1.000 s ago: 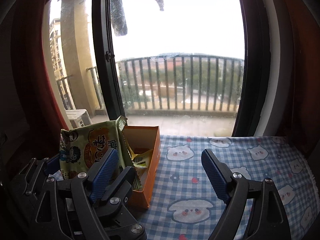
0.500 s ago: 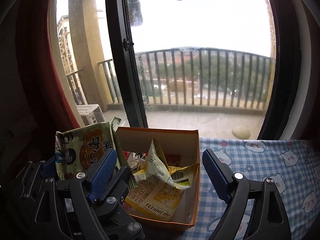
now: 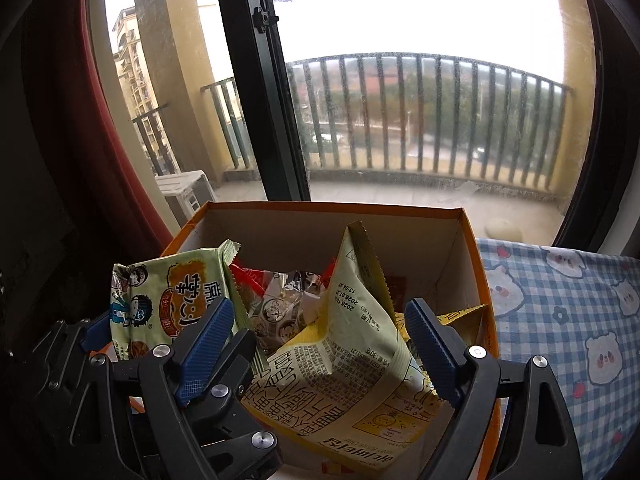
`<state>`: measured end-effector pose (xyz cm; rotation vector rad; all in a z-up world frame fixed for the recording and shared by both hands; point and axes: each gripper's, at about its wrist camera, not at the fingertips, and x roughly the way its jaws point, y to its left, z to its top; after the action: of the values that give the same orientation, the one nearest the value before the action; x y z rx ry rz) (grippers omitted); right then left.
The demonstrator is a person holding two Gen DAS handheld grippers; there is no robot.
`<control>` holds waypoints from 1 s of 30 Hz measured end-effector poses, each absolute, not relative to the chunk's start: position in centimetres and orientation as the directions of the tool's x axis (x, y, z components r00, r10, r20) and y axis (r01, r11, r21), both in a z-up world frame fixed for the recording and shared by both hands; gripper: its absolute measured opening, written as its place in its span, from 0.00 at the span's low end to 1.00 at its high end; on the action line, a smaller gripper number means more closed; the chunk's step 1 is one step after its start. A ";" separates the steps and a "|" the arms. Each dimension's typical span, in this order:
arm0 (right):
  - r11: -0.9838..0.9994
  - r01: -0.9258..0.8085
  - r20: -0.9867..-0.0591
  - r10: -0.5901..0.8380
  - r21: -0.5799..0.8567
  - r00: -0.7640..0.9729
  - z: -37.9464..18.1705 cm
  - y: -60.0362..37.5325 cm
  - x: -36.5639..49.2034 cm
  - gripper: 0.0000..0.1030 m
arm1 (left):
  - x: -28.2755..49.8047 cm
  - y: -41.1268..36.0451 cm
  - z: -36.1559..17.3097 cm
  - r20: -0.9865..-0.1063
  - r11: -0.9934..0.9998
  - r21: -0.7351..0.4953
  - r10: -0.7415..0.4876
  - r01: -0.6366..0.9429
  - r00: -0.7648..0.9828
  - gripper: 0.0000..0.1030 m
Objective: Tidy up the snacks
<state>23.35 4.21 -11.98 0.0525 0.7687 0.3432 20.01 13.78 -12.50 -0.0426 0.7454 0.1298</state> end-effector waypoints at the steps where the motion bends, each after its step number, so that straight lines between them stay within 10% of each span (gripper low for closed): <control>1: 0.944 -0.284 -0.683 0.321 0.170 0.657 -12.4 4.3 23.6 0.87 | 20.4 13.8 -12.8 -0.688 0.991 0.007 0.104 -0.136 0.718 0.92; 30: 0.945 -0.299 -0.611 0.315 0.132 0.726 -8.6 -0.4 15.5 0.88 | 12.0 9.1 -8.9 -0.592 0.992 -0.006 0.099 -0.127 0.800 0.99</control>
<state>15.48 -0.37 -8.59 0.0253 0.6781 0.3386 11.97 9.12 -8.88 -0.0465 0.6321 0.1215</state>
